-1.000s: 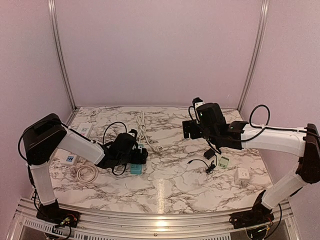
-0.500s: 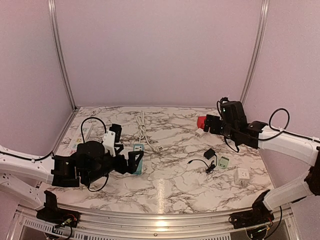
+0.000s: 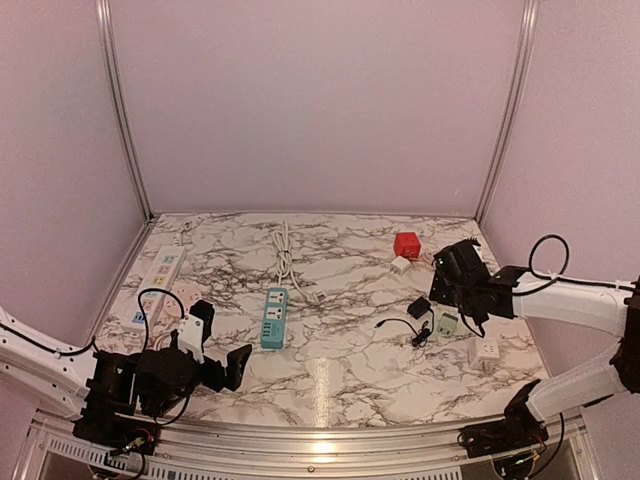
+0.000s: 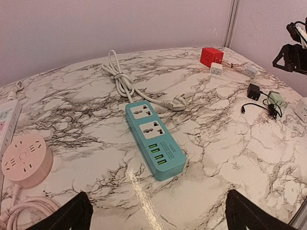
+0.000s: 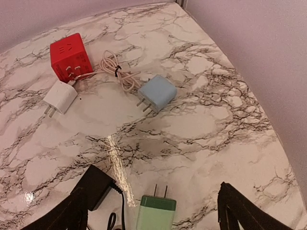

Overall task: Insert the plug
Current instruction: Pick up the plug from the center of the board.

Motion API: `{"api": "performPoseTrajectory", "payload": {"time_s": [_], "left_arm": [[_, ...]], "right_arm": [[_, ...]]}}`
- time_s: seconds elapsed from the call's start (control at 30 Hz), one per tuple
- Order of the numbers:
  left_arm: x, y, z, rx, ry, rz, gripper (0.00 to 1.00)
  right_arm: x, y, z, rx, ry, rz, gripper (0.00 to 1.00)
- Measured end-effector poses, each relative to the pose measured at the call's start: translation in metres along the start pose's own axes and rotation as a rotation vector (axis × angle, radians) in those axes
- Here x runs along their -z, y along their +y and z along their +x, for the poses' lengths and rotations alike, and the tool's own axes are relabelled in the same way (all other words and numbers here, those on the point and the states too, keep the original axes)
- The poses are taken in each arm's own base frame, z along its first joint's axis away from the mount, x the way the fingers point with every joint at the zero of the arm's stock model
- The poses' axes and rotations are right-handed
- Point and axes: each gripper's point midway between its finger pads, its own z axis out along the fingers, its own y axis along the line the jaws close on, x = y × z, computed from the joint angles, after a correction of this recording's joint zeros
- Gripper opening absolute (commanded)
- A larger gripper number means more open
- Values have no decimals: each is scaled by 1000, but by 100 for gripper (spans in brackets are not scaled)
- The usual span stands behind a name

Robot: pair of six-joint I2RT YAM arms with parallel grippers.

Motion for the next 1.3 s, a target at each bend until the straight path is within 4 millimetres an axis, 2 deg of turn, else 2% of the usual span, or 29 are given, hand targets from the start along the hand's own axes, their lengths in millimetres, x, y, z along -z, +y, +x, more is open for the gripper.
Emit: {"api": "performPoseTrajectory", "payload": {"time_s": [0.13,0.27,0.37,0.53,0.67,0.8,0.87,0.93,1.0,1.07,1.23,1.3], "left_arm": [[-6,-20,-7,-75,4,-29,99],[-11,-38,-5,-146,20,-48,99],[-10,-45,-1,-183,28,-54,99],[-7,-44,0,-201,30,-55,99],[-1,-40,-8,-168,11,-41,99],[9,-28,-15,-124,-18,-29,99],[13,-22,-18,-102,-31,-24,99],[18,-16,-20,-78,-46,-15,99],[21,-10,-21,-62,-56,-10,99],[24,-6,-21,-49,-64,-2,99],[27,-2,-19,-39,-71,8,99],[26,-2,-19,-40,-73,9,99]], "right_arm": [[0,-24,20,-1,32,67,88],[7,-59,42,-8,57,125,87],[8,-88,47,-74,67,163,88],[4,-115,50,-183,84,185,89],[-7,-114,65,-169,163,190,92],[-19,-108,93,-99,295,201,92],[-23,-105,101,-76,343,201,90],[-26,-102,106,-62,373,196,81],[-26,-99,107,-55,387,184,67],[-25,-98,106,-51,388,171,62],[-15,-88,86,-103,323,88,63],[-11,-85,80,-115,304,62,68]]}}
